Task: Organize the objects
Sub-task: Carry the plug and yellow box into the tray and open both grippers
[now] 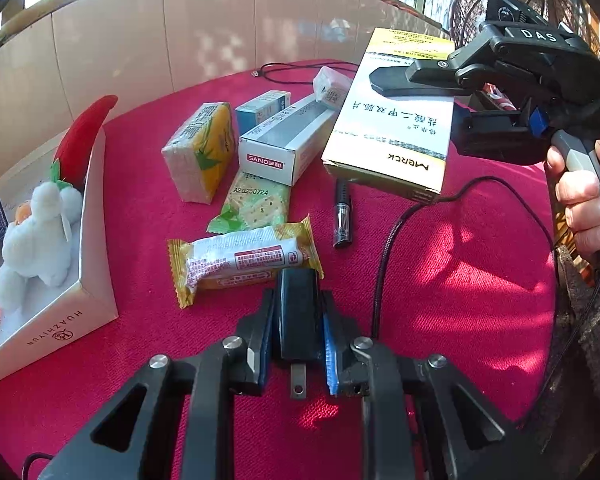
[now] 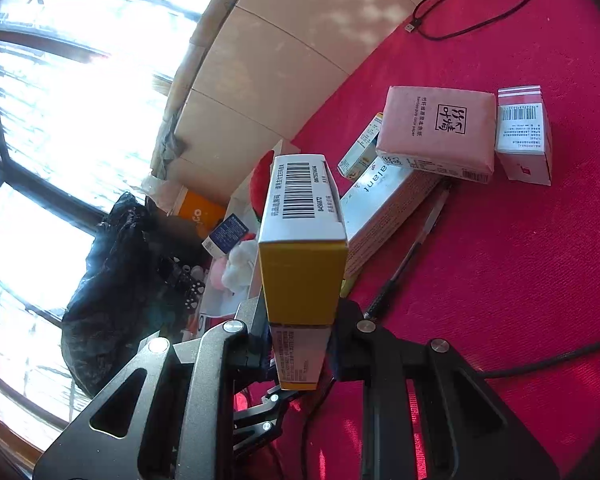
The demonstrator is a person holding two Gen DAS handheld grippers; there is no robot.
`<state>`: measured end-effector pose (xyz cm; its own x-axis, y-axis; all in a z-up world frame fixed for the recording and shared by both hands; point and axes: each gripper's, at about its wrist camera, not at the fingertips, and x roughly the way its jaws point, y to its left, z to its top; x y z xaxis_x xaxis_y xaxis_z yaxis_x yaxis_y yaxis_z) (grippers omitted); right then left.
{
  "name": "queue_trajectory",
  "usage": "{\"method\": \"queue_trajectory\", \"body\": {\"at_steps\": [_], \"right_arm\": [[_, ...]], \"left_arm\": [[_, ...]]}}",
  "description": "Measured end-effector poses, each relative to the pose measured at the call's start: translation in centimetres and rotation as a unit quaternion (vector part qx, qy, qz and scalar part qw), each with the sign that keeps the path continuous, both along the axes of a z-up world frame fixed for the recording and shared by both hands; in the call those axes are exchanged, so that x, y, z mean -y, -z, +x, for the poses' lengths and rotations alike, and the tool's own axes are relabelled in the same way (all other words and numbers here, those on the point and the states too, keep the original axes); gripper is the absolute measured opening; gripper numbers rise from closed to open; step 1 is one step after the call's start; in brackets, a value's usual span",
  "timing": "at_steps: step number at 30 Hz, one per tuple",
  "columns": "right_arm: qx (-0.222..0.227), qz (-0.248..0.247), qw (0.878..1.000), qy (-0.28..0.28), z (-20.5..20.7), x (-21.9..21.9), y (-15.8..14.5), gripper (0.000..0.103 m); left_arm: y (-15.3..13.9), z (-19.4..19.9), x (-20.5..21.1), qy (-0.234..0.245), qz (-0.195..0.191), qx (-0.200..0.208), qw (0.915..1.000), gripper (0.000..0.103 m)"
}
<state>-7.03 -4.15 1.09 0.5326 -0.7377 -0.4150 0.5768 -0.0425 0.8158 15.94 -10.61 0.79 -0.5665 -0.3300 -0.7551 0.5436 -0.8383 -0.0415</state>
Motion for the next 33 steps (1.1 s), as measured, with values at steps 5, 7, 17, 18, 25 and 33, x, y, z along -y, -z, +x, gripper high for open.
{"method": "queue_trajectory", "body": {"at_steps": [5, 7, 17, 18, 25, 33], "right_arm": [[-0.003, -0.021, 1.0, 0.001, 0.0, -0.5, -1.0, 0.02], [-0.005, -0.033, 0.999, 0.001, 0.0, -0.8, -1.6, 0.02], [-0.026, -0.068, 0.997, -0.013, 1.1, -0.4, -5.3, 0.02], [-0.028, -0.07, 0.997, -0.015, 1.2, -0.3, -5.5, 0.02], [-0.054, -0.077, 0.995, -0.039, 2.7, 1.1, -7.7, 0.02], [-0.119, -0.092, 0.985, -0.087, 6.6, 3.4, -10.8, 0.02]], "left_arm": [[-1.1, 1.8, -0.2, -0.02, -0.013, -0.037, 0.999, 0.019], [-1.7, 2.4, -0.3, -0.026, -0.016, -0.05, 0.9983, 0.019], [-4.4, 2.9, 1.0, -0.057, -0.046, -0.088, 0.9934, 0.019], [-4.5, 3.1, 1.1, -0.06, -0.045, -0.091, 0.993, 0.019], [-5.7, 5.2, 1.7, -0.09, -0.063, -0.11, 0.9879, 0.019], [-7.7, 8.9, 3.9, -0.147, -0.081, -0.134, 0.9767, 0.019]]}}
